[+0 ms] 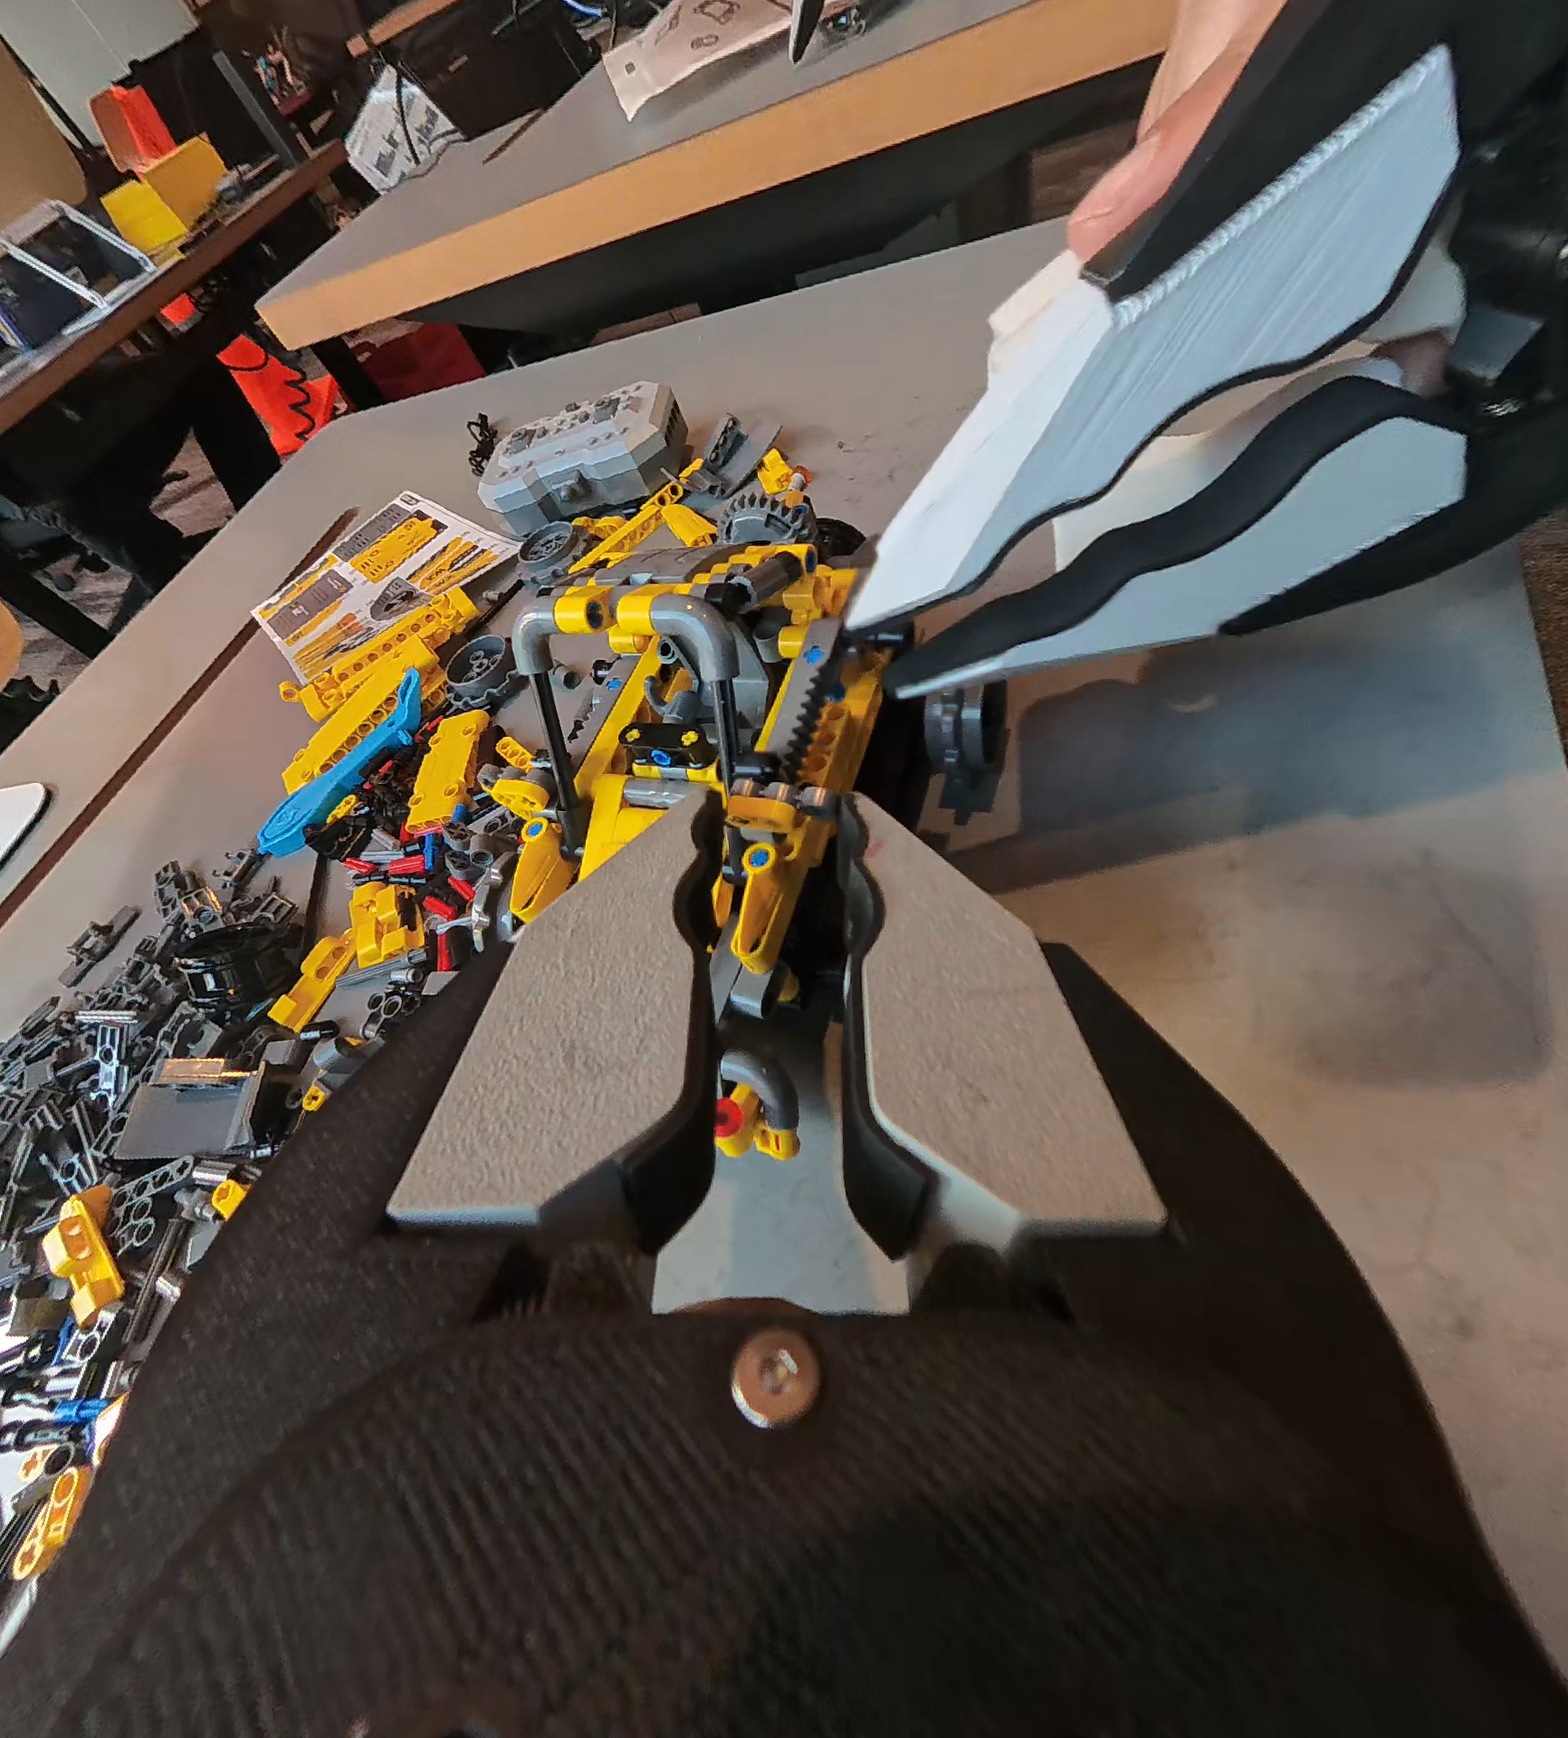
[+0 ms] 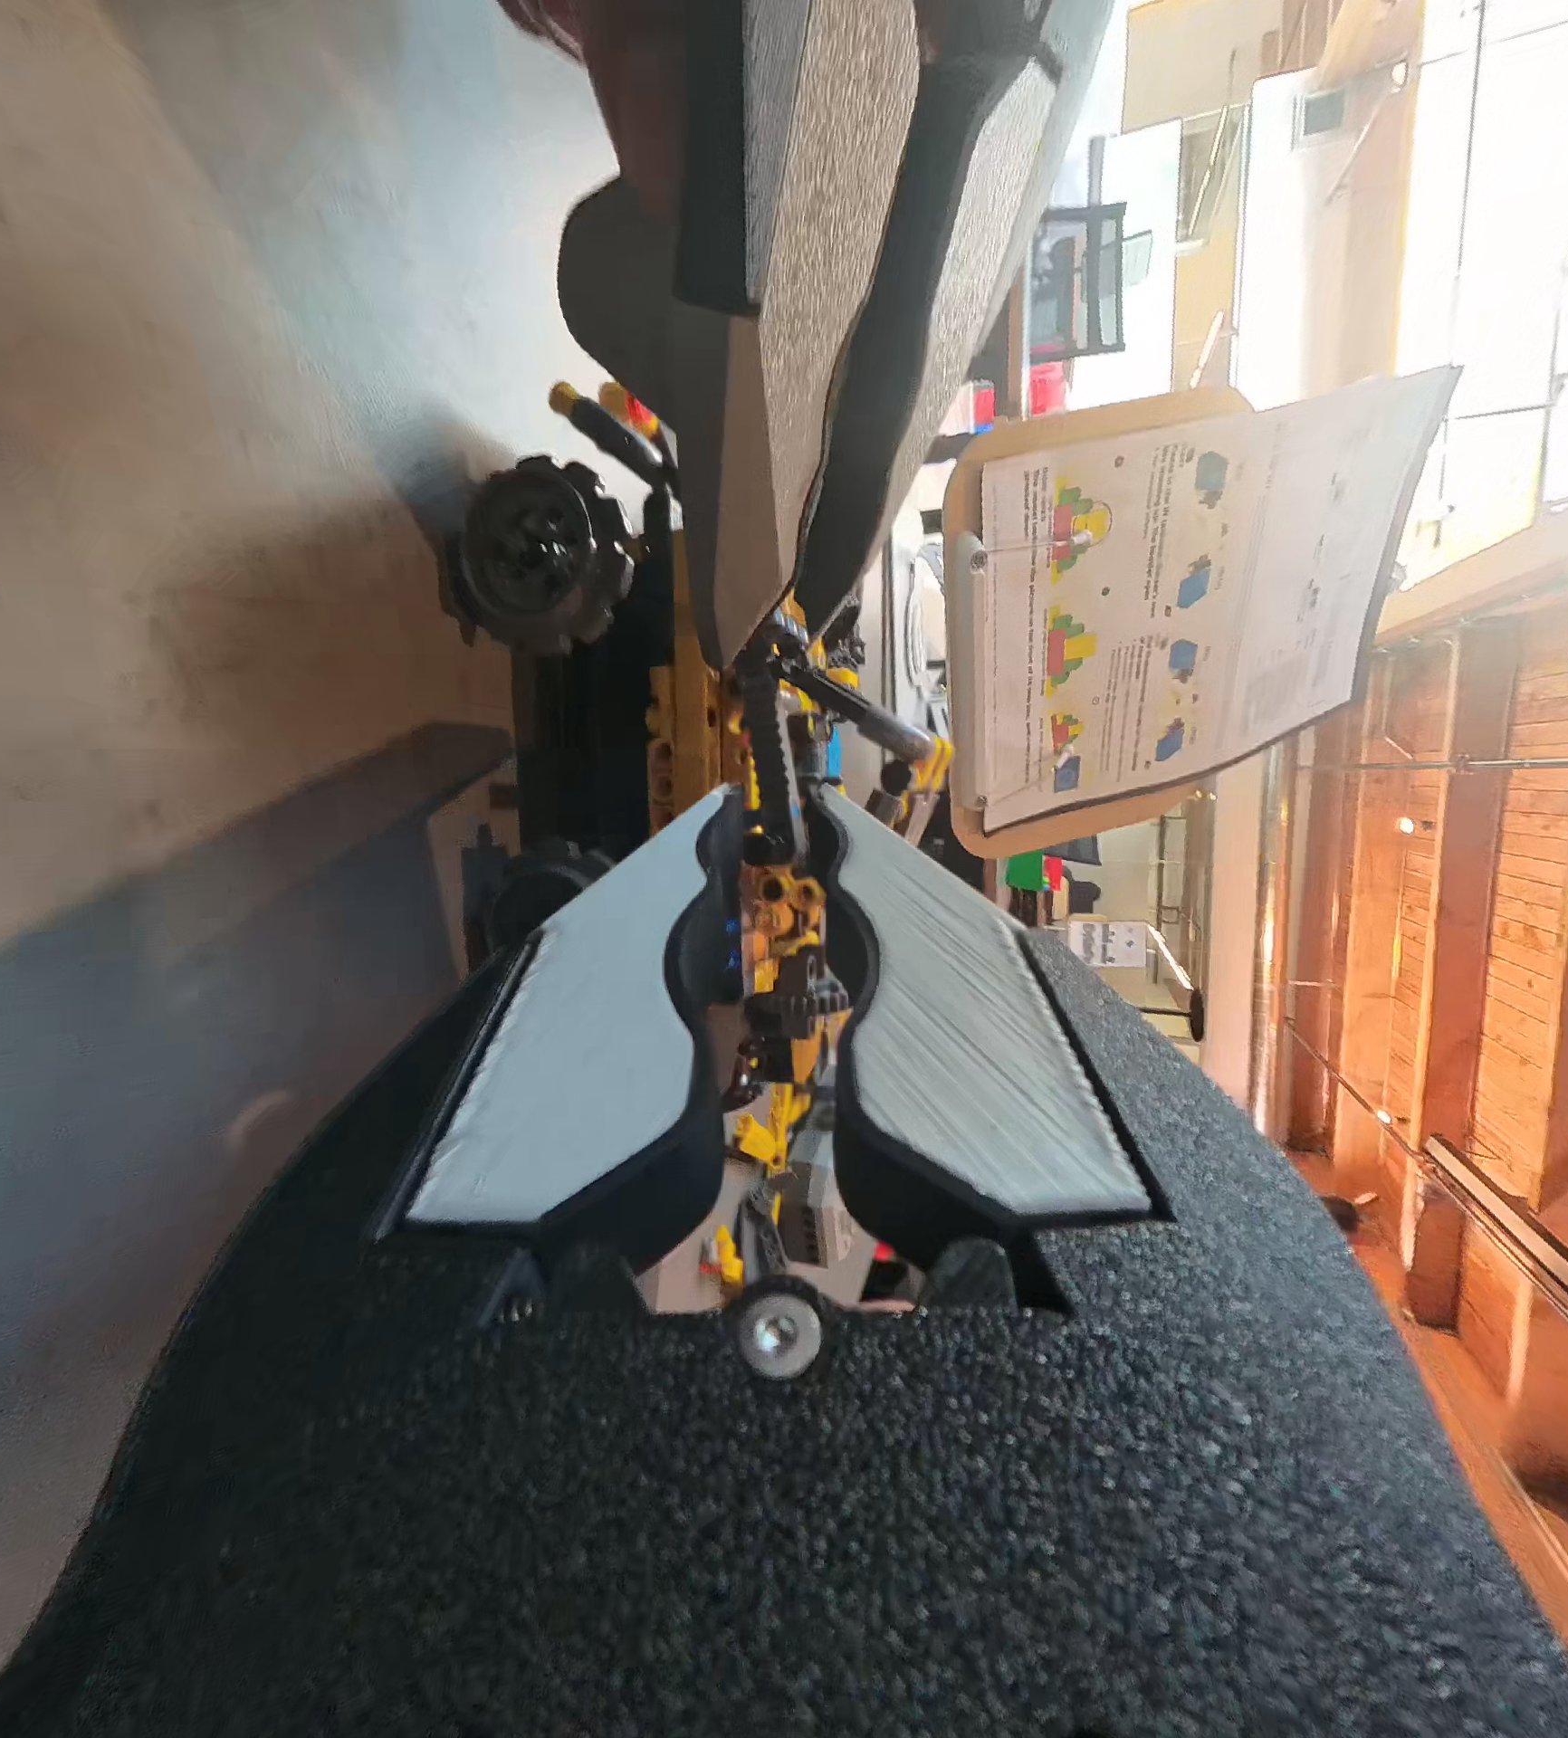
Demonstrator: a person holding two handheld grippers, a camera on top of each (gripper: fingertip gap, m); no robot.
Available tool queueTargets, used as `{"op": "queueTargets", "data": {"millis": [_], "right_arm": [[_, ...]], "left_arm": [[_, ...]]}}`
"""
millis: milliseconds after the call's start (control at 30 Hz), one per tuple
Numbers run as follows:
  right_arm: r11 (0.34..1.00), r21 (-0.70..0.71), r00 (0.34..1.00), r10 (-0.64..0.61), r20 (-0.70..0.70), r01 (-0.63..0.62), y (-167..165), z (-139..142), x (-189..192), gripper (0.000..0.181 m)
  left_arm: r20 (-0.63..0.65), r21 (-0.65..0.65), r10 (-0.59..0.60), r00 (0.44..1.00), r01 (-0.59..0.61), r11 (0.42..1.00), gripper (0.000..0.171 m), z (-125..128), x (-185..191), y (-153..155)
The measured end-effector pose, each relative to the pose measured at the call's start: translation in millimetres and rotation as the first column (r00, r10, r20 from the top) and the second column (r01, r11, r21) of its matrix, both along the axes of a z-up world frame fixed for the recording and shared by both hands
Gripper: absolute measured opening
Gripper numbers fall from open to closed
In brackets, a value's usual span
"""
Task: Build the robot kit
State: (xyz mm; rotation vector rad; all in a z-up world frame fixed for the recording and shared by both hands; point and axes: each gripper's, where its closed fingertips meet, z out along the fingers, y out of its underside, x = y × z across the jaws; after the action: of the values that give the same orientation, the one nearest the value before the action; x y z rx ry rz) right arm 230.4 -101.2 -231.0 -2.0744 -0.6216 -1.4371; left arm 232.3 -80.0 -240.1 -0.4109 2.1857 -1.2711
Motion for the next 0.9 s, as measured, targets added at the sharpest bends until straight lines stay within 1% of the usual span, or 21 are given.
{"op": "queueTargets", "data": {"millis": [100, 200, 267, 367, 500, 667, 800, 867, 900], "right_arm": [[0.999, 0.032, 0.999, 0.021, -0.045, -0.020, 2, 2, -6, 0.010], [0.996, 0.091, 0.997, 0.000, -0.079, 0.007, 1, 10, -3, 0.011], [0.995, 0.100, 0.996, -0.010, -0.091, 0.019, 1, 13, -2, 0.011], [0.997, 0.043, 0.993, -0.059, -0.098, 0.064, -1, 4, 7, 0.013], [0.997, -0.010, 0.990, -0.076, -0.115, 0.075, 2, -6, 10, 0.009], [0.993, -0.055, 0.989, -0.106, -0.105, 0.100, 3, -6, 11, 0.009], [0.993, -0.044, 0.985, -0.110, -0.131, 0.105, 2, -3, 8, 0.007], [0.991, -0.063, 0.985, -0.122, -0.120, 0.115, 0, -6, 12, 0.008], [0.990, -0.068, 0.985, -0.127, -0.115, 0.120, 0, -7, 12, 0.005]], "left_arm": [[-0.002, -0.005, 0.001, 1.000, -0.001, 1.000, 0.020, 0, 0, 1], [0.003, -0.001, 0.002, 1.000, -0.002, 1.000, 0.020, 1, 0, 0], [0.008, 0.005, 0.003, 1.000, -0.003, 1.000, 0.020, 1, 0, 0], [0.019, 0.011, 0.004, 1.000, -0.004, 1.000, 0.020, 1, -1, 0], [0.031, 0.014, 0.010, 0.999, -0.010, 1.000, 0.020, 3, 0, 1], [0.028, 0.016, 0.005, 1.000, -0.005, 1.000, 0.020, 2, 0, 0], [0.036, 0.021, 0.003, 0.999, -0.004, 1.000, 0.020, 3, -1, -1], [0.044, 0.027, 0.004, 0.999, -0.005, 1.000, 0.020, 3, -1, -2], [0.046, 0.033, 0.004, 0.999, -0.006, 0.999, 0.020, 3, -1, -2]]}}
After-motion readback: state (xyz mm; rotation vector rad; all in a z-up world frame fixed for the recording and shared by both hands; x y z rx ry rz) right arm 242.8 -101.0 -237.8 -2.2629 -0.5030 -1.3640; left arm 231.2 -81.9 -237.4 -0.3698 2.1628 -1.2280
